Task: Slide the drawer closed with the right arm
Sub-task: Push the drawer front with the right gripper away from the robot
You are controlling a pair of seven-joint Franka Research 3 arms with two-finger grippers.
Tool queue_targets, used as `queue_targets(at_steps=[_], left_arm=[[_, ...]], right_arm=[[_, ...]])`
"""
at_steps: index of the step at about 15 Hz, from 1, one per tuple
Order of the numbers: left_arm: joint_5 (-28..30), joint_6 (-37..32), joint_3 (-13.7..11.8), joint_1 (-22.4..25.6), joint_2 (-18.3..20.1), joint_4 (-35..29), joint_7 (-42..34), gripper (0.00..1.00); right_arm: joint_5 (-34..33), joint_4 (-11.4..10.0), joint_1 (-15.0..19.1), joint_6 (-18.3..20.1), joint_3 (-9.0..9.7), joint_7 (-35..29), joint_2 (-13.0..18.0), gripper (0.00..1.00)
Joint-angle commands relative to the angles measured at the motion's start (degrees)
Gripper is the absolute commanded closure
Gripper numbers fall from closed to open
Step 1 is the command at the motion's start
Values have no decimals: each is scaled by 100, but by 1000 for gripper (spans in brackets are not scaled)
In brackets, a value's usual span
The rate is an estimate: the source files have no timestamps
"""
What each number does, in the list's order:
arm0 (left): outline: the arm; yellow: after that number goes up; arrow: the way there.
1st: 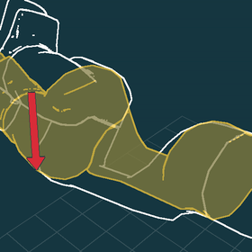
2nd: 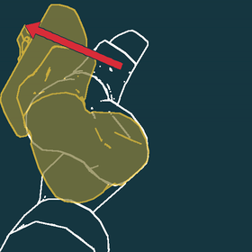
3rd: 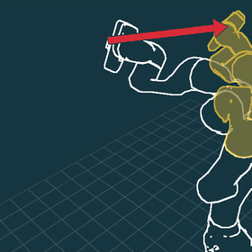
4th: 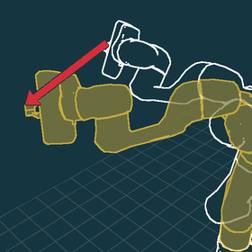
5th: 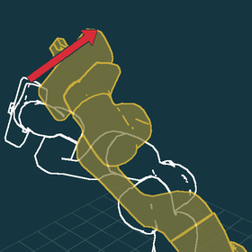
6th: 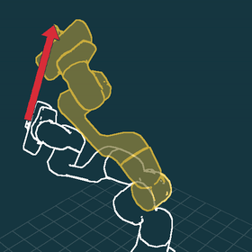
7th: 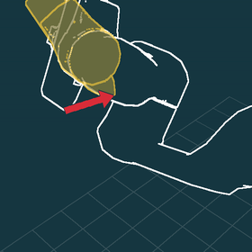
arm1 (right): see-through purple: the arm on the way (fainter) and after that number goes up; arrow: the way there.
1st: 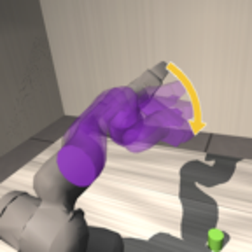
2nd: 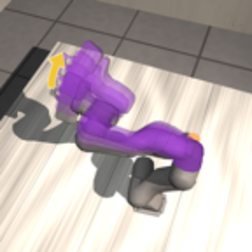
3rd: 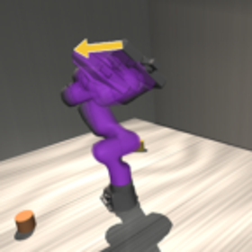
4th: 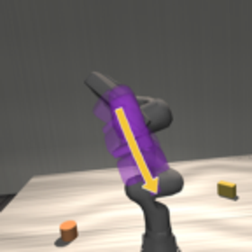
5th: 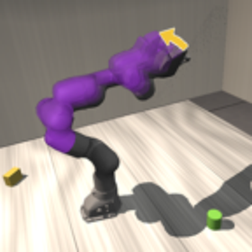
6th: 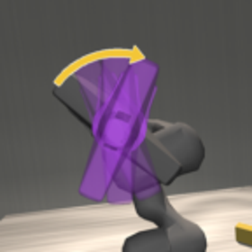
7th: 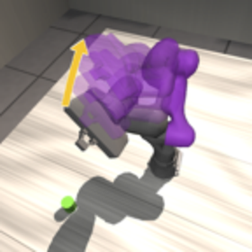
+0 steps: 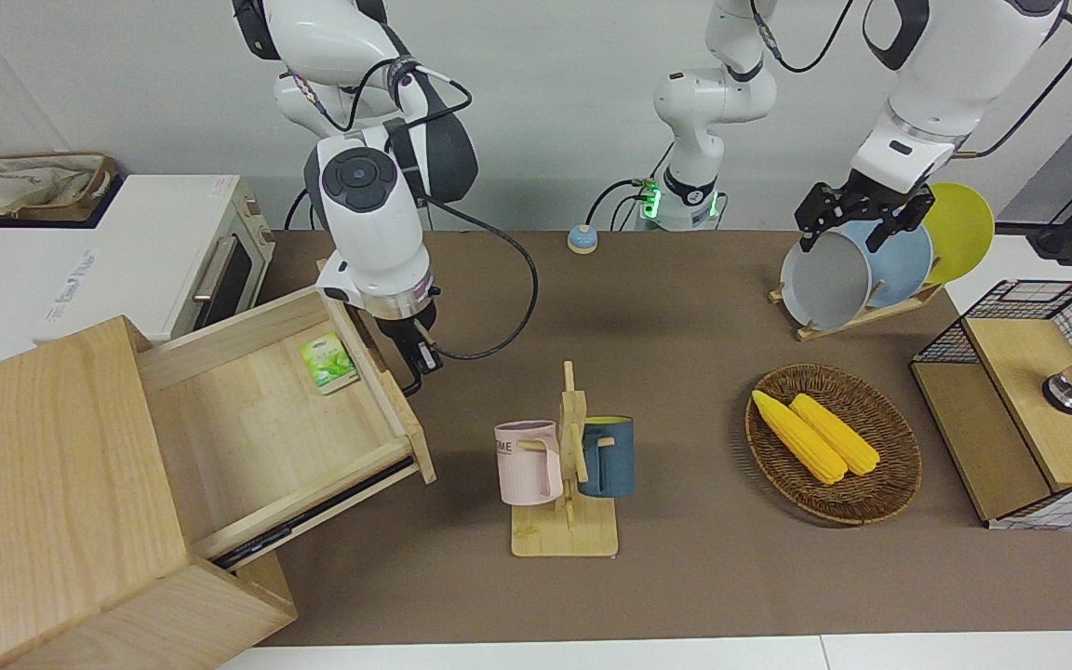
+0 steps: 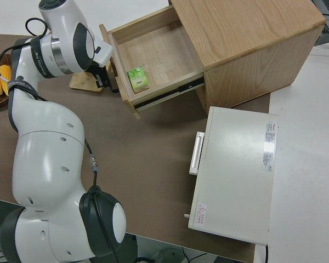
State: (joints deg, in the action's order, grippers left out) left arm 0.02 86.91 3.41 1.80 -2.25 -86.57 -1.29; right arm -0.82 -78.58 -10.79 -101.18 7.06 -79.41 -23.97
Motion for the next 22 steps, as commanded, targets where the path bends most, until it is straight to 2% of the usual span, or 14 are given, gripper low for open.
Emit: queue_targets(at_steps=[1,5,14,17,20,22], left_arm=[[-98,-113,37,22,-65,140,-56,7],[-98,-113,37,22,-65,140,-56,7],[-98,-113,37,22,-65,149,-56,7],[-98,-113,37,22,-65,149,-56,7],[-98,-113,37,22,-65,140,-56,7],[-98,-113,37,22,-65,140,-56,7]], right_arm=[[-23,105,288,-139,94,303,-38,1000],[-23,106,525,-288,94,469,-47,1000],[-23,229,1184,-297,103,1190,-143,1000],[-23,378,1386,-271,94,1358,-257,1000],[-23,413,1614,-306,129,1577,-345,1000],[-23,553,1756,-297,156,1691,-424,1000]])
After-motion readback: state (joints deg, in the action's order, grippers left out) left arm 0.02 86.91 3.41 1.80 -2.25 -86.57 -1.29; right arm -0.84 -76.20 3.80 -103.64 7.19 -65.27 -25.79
